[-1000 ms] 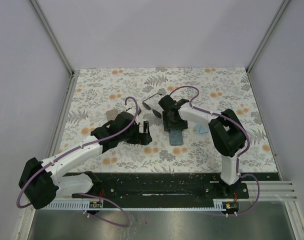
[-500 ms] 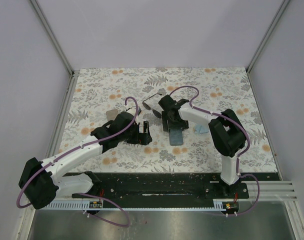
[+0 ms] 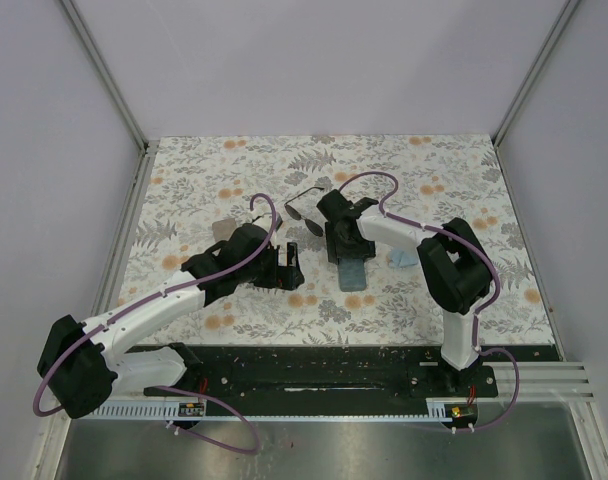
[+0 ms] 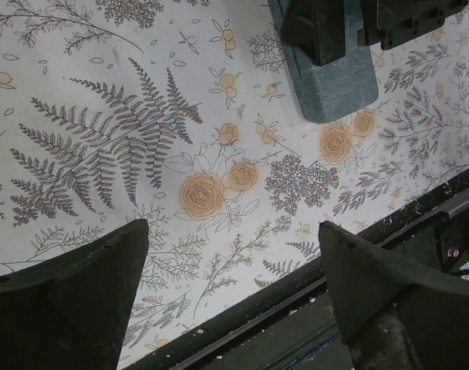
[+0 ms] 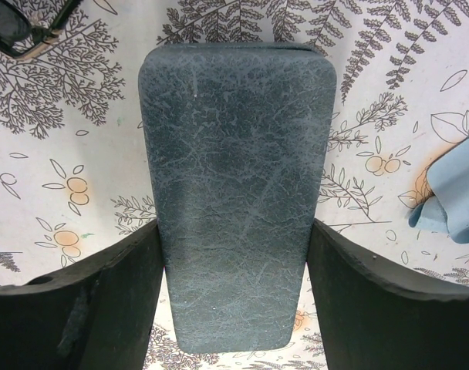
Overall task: Organize the sunglasses
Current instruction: Pick up the sunglasses case from the center of the board.
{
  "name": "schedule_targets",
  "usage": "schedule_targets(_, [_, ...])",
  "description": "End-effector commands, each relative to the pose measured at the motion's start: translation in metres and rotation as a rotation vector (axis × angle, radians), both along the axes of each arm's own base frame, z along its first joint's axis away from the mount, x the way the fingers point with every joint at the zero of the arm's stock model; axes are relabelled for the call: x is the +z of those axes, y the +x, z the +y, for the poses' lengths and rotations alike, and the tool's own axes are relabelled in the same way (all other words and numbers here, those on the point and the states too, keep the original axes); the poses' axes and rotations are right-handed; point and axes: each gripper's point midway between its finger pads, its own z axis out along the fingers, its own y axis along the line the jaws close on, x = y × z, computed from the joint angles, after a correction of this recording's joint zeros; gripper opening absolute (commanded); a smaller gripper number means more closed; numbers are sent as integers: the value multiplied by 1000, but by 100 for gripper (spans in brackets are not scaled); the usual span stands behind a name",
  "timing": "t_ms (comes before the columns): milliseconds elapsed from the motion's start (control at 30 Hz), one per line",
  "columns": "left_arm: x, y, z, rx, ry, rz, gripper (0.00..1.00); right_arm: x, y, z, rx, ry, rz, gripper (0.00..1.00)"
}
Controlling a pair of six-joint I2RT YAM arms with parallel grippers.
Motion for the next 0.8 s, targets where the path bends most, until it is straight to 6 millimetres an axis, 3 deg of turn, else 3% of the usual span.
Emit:
schedule_targets(0, [8,5,-1,2,-10,-43,95,28,9,8,6,36,-76,64])
schedule_targets(100, [7,5,-1,3,-10,-42,95,38,6,19,24,113,-74,61])
schedule_targets(300, [15,0,-15,-40,-184,10,96,105,2,68,112,494,-173,57])
schedule_targets(433, [26,-3,-14,-65,-385,64,97,156,-1,81,126,804,-231,57])
schedule_targets(600, [65,-5,-22,-140,-631,31,99,222,-5,83,188,1212,-361,57])
schedule_targets(767, [116,-8,-30,-193,-835,-47,99,261,-22,92,286,1392,-357,57])
